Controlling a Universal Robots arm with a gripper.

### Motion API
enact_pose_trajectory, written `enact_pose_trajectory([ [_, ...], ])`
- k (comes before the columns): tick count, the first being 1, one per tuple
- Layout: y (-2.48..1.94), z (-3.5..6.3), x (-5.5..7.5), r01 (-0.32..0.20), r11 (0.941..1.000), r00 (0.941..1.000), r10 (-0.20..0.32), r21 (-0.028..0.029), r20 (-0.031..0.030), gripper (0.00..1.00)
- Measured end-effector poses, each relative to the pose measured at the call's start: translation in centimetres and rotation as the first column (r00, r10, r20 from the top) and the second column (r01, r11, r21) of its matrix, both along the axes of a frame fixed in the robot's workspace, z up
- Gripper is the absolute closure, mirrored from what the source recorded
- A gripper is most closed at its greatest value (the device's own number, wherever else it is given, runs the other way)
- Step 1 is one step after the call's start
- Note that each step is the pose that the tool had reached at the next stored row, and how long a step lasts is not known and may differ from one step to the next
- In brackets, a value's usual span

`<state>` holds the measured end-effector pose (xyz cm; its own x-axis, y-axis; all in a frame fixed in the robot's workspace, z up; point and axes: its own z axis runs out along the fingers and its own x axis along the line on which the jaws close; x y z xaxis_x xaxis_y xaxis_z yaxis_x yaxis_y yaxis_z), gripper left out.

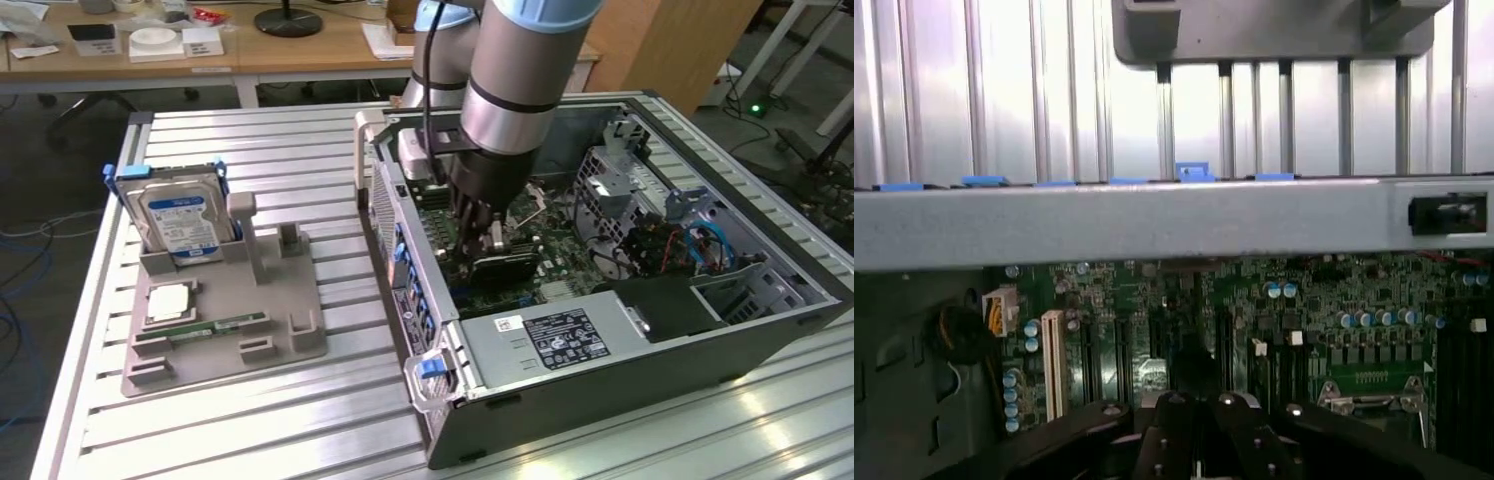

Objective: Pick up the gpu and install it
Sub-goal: 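Press down on the gpu until it lock into place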

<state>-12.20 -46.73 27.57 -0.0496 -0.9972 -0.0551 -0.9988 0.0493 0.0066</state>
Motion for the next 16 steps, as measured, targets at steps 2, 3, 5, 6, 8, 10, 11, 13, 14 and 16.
enact_pose_trajectory([
  [2, 0.00, 0.69, 0.0, 0.000, 1.0000, 1.0000, 0.000, 0.0002, 0.0001, 0.89],
  [3, 0.00, 1.04, 0.0, 0.000, 1.0000, 1.0000, 0.000, 0.0000, 0.0000, 0.89],
  [5, 0.00, 1.72, -0.1, 0.000, 1.0000, 1.0000, 0.000, -0.0003, -0.0001, 0.89],
  [6, 0.01, 1.99, -0.1, 0.000, 1.0000, 1.0000, 0.000, -0.0007, -0.0002, 0.89],
  [8, 0.00, 2.37, -0.3, 0.000, 1.0000, 1.0000, 0.000, -0.0025, -0.0003, 0.89],
  [10, 0.00, 2.42, -0.7, 0.000, 1.0000, 1.0000, 0.000, -0.0053, -0.0001, 0.89],
  [11, 0.01, 2.43, -0.9, 0.000, 1.0000, 1.0000, 0.000, -0.0065, -0.0003, 0.89],
  [13, 0.01, 2.43, -1.5, 0.000, 1.0000, 1.0000, 0.000, -0.0078, -0.0003, 0.89],
  [14, 0.00, 2.43, -1.8, -0.001, 1.0000, 1.0000, 0.000, -0.0082, -0.0002, 0.89],
  [16, 0.01, 2.43, -2.3, -0.001, 1.0000, 1.0000, 0.001, -0.0088, -0.0002, 0.89],
])
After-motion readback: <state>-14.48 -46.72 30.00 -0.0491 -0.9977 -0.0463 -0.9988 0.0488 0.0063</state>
